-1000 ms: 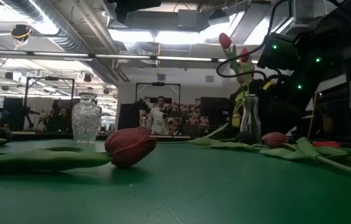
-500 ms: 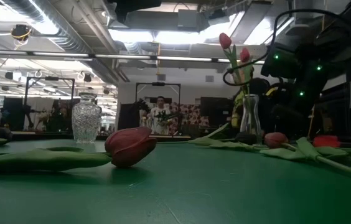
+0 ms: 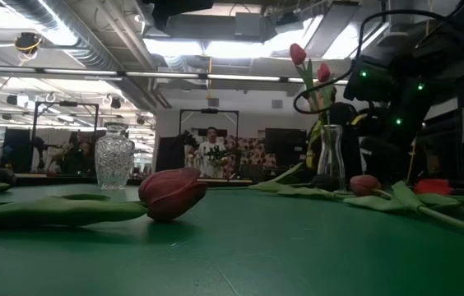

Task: Sort flowers into vase by color
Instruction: Put the pink flower into the top right transparent vase

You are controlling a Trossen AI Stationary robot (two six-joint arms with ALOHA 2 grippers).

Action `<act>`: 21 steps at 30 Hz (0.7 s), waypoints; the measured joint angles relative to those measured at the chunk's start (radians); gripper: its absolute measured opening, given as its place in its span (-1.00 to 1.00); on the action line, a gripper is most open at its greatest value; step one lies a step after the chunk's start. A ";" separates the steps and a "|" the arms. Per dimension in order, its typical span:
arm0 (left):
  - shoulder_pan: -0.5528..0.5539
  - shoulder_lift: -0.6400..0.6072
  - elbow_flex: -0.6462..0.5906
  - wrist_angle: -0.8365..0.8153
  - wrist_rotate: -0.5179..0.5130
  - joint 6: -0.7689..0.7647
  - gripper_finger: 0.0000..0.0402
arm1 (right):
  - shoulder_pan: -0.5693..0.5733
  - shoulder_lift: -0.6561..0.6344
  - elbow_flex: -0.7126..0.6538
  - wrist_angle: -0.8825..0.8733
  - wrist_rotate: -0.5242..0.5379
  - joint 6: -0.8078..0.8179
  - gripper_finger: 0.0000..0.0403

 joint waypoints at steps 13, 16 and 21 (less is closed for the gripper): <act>0.001 0.000 0.000 0.000 0.000 0.003 -0.41 | 0.076 -0.006 0.245 -0.272 0.033 -0.033 -0.95; 0.001 0.000 0.000 0.000 -0.004 0.004 -0.41 | 0.126 -0.006 0.324 -0.331 0.058 -0.043 -0.96; -0.003 0.000 0.000 -0.028 -0.113 0.073 -0.41 | 0.215 -0.007 0.482 -0.442 0.065 -0.050 -0.97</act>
